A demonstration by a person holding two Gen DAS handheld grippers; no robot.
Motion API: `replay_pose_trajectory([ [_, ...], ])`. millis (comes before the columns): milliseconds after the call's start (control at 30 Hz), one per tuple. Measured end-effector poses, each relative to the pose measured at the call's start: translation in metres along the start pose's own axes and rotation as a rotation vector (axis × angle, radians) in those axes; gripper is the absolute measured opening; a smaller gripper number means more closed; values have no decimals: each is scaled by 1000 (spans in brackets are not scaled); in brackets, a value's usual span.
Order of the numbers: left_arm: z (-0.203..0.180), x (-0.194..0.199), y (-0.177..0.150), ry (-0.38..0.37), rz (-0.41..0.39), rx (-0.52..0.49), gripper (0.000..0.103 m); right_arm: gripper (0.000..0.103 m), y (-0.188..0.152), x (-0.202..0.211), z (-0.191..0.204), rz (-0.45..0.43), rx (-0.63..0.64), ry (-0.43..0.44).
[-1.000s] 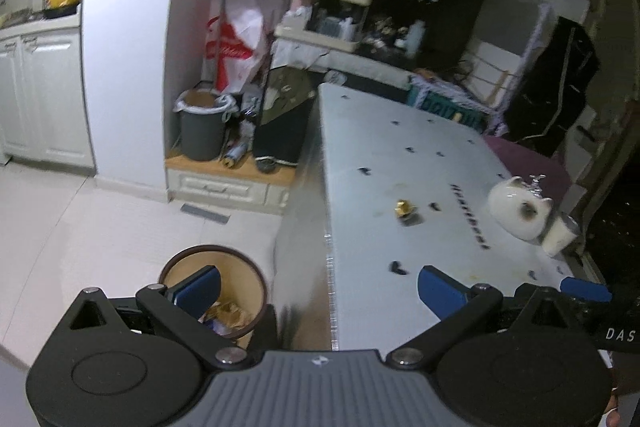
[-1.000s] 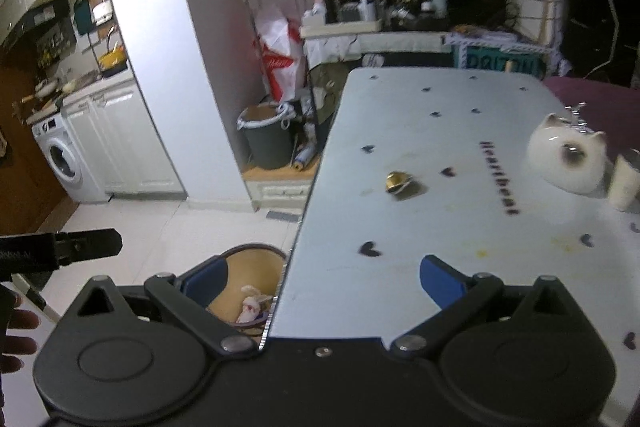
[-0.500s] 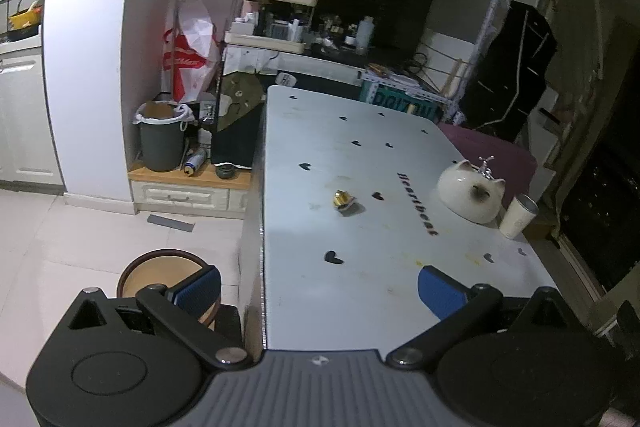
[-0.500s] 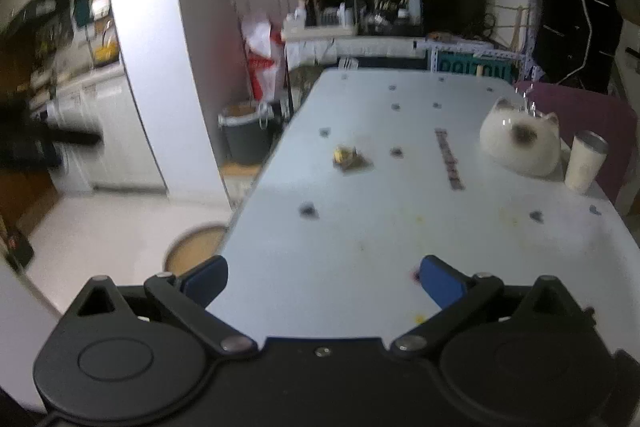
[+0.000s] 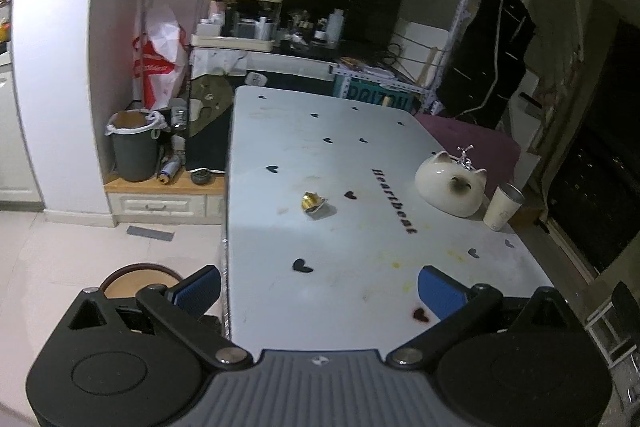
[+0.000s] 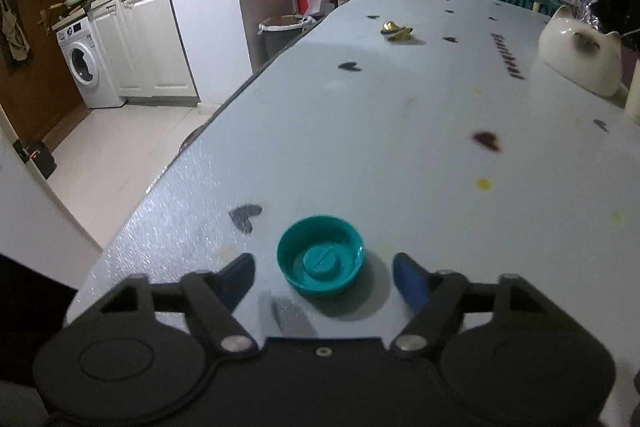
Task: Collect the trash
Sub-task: 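Grasp the gold wrapper with the left tool while the right tool grasps the teal bottle cap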
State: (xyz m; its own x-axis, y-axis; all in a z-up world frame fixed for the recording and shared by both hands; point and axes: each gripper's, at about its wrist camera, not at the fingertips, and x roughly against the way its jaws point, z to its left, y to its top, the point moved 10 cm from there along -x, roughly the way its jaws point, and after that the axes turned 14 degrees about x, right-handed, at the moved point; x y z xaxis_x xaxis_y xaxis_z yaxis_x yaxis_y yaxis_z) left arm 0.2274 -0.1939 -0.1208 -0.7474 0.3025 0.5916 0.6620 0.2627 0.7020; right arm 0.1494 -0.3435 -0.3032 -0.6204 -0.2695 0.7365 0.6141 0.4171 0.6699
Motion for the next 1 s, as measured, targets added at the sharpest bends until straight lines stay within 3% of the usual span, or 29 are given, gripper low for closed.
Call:
replay_pose_trajectory([
  [100, -3, -23, 0, -20, 15, -20, 103, 49, 2, -2, -1, -1, 0, -22],
  [400, -7, -108, 2, -99, 57, -69, 101, 48, 16, -10, -30, 17, -103, -81],
  [633, -13, -190, 13, -125, 130, -201, 80, 48, 41, -23, -61, 22, -217, -111],
  [833, -12, -261, 32, -134, 134, -287, 72, 48, 64, -36, -87, 26, -346, -119],
  [1000, -6, -314, 40, -95, 156, -325, 67, 48, 76, -43, -105, 26, -401, -142],
])
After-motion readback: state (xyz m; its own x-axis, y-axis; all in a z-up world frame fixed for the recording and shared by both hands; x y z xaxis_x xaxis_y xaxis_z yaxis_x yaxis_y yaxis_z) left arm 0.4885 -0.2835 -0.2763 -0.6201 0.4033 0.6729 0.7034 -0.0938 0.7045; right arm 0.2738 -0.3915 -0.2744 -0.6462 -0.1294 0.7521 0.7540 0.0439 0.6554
